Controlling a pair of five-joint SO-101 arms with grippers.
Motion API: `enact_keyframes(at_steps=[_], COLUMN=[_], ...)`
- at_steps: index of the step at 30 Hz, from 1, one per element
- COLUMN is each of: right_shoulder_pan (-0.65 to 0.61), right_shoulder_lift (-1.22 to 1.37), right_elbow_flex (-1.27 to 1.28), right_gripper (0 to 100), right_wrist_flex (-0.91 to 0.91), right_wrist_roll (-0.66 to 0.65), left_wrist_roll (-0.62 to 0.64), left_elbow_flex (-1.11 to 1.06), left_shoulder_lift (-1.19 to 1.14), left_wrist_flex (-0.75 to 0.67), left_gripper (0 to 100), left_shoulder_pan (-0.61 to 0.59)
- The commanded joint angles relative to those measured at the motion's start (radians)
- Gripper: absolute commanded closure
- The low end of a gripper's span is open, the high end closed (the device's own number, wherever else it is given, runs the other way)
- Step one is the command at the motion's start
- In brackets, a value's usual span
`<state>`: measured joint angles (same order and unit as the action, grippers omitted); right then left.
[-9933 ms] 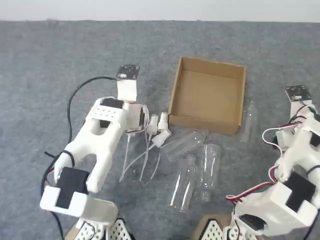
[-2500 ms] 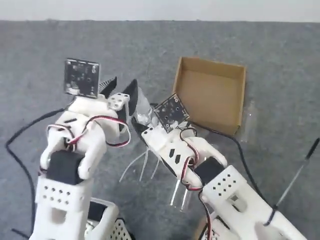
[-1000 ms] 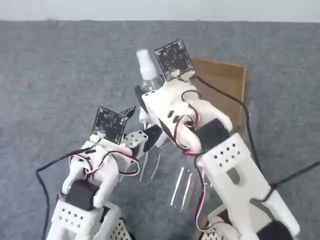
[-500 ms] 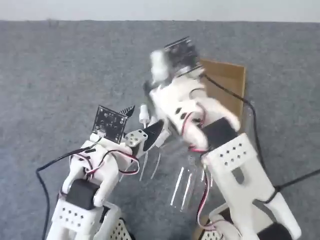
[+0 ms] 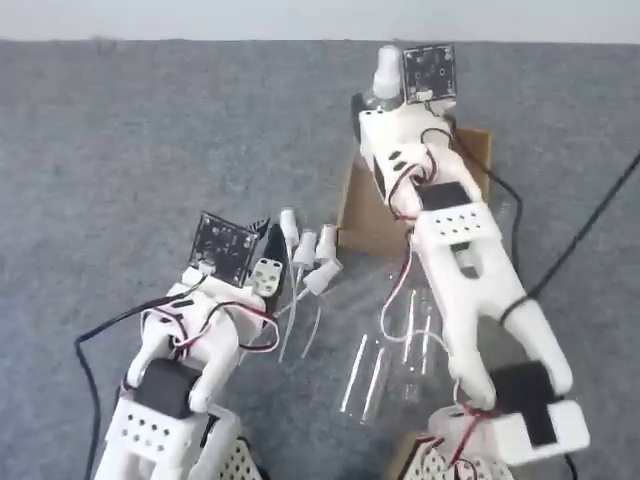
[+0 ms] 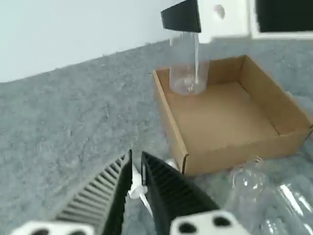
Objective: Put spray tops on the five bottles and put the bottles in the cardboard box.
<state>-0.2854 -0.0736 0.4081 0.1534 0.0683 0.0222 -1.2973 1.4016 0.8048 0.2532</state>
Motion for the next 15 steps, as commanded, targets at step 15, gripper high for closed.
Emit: enact_keyframes(at_steps=[15], right_shoulder_pan=[0.061], right_shoulder_lift=[0.438], right_elbow_flex=[-0.256], right_gripper=[99.3], right_wrist_flex=[-0.277], right_wrist_roll=[0.009], left_wrist_roll=[-0.005], left_elbow_flex=[0.010], left_shoulder_lift=[-0.009], left_wrist_flex=[-0.023], left_gripper=[99], left_shoulder_pan=[-0.003])
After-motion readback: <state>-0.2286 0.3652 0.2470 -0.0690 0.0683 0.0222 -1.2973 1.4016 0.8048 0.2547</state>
